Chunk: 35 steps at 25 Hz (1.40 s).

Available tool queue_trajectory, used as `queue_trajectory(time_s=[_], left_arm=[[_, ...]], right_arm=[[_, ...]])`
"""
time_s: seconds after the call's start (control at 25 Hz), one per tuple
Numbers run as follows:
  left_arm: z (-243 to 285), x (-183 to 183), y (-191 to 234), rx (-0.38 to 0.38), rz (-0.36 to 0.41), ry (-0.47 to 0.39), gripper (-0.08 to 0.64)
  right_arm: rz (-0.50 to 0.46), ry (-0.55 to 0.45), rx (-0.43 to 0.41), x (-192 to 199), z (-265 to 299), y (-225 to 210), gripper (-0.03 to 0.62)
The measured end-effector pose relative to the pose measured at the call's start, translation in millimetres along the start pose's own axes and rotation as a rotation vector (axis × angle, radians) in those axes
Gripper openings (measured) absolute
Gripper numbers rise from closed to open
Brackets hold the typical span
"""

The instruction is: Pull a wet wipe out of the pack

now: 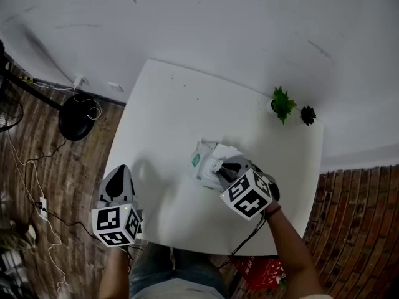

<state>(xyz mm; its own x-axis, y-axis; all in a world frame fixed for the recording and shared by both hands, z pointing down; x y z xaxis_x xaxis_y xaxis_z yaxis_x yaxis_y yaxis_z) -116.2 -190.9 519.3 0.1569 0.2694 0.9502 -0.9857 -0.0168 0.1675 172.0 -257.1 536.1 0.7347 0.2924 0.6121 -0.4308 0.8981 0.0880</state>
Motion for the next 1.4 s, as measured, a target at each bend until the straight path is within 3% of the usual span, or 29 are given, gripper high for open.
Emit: queue_trajectory(time_s=[0.56,0.64,1.12,1.4], left_arm=[[3.3,2.5,-4.1,0.02,0.009,0.017,0.0],[3.3,3.5,-6.3,0.026,0.01,0.021,0.0],[3.1,1.2,-7.8,0.033,0.012,0.022,0.0],[1.7,-1.3,-6.9,0.029,0.012,0.016,0.0]], right_arm=[[-0.061,0.075,0.07,-2.8,6.8,5.1,0.035],[-0.05,0.077,0.07,-0.5,8.3,6.8,0.003],[0.069,0.001,0.072,2.4,2.2,2.7,0.002],[0.069,-0.024,0.099,-0.8,-4.3,1.2,0.002]])
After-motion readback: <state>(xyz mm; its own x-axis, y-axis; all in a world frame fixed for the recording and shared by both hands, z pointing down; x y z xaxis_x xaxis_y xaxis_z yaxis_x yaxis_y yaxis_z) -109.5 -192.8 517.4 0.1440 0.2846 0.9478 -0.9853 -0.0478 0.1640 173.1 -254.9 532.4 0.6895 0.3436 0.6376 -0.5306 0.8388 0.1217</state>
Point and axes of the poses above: the fingertips, and each gripper's own axes: z forward along the fingers, y to its left, x out of its underside, the point moved 7 cm from there along -z, backward along the fingers, and after that the axes turned 15 degrees about -y, right-handed, at the moved point
